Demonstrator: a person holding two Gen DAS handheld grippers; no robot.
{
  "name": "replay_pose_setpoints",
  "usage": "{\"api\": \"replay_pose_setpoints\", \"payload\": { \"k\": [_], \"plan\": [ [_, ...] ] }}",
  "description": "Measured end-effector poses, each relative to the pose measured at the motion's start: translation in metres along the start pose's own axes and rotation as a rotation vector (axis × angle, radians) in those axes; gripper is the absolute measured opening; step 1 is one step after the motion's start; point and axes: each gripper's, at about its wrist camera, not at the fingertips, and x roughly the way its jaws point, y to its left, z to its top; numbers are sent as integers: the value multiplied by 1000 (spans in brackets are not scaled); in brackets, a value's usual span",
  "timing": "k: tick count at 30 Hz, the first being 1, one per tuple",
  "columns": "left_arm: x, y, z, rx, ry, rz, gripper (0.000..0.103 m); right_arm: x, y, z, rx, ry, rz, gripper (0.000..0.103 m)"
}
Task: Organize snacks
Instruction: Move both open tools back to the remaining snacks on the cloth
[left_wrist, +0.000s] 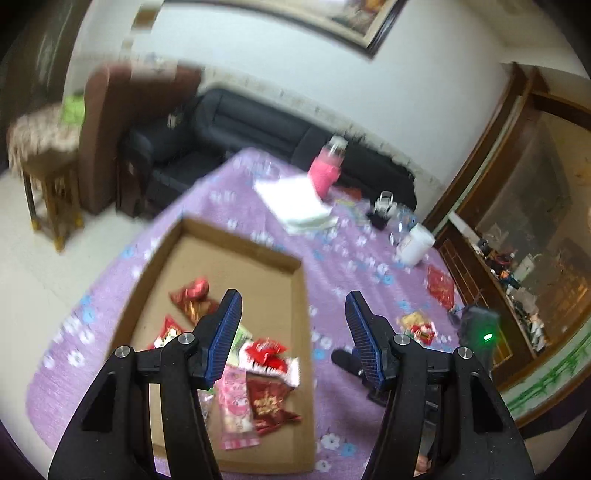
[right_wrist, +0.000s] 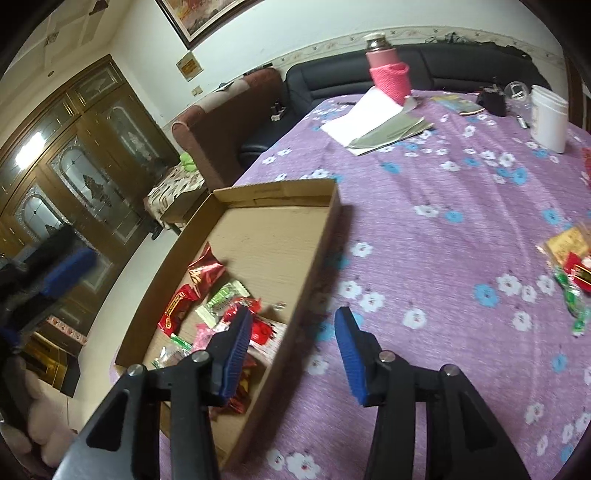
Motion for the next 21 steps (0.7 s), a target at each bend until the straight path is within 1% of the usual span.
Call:
{"api": "replay_pose_setpoints", "payload": {
  "k": [1,2,3,4,5,6,7,8,9,11,12,16,18,21],
  "plan": [
    [-18,-12,0,38,-78,9,59,-5,-2,-1,1,-7,-5,50],
    [-31,-19,1,62,-138,12,59,-10,-4,-3,2,-15,-9,50],
    [-47,-26,0,87,-215,6,60,-14,-6,-4,5,-22,-13,50],
    [-65,-33,-3,109,-308,-25,76,-17,-9,-5,9,-28,-15,50],
    [-76,-36,-6,113,-369,-63,84,-22,-12,-6,15,-36,-17,50],
    [-86,-38,-12,104,-436,-118,98,-27,-15,-7,21,-43,-19,50],
    [-90,-39,-16,95,-456,-148,101,-31,-18,-9,28,-51,-22,50],
    [-88,-41,-18,97,-432,-148,101,-36,-22,-10,34,-59,-27,50],
    [-79,-47,-17,112,-357,-116,101,-41,-26,-12,40,-66,-33,50],
    [-65,-51,-18,119,-274,-71,100,-49,-36,-17,57,-74,-47,50],
    [-60,-51,-20,107,-251,-68,100,-54,-42,-20,67,-77,-55,50],
    [-48,-54,-22,62,-174,-128,100,-72,-76,-30,114,-97,-107,50],
    [-44,-59,-23,56,-142,-159,100,-84,-102,-34,164,-113,-137,50],
    [-38,-70,-27,69,-97,-166,100,-103,-145,-36,253,-144,-185,50]
  ]
}}
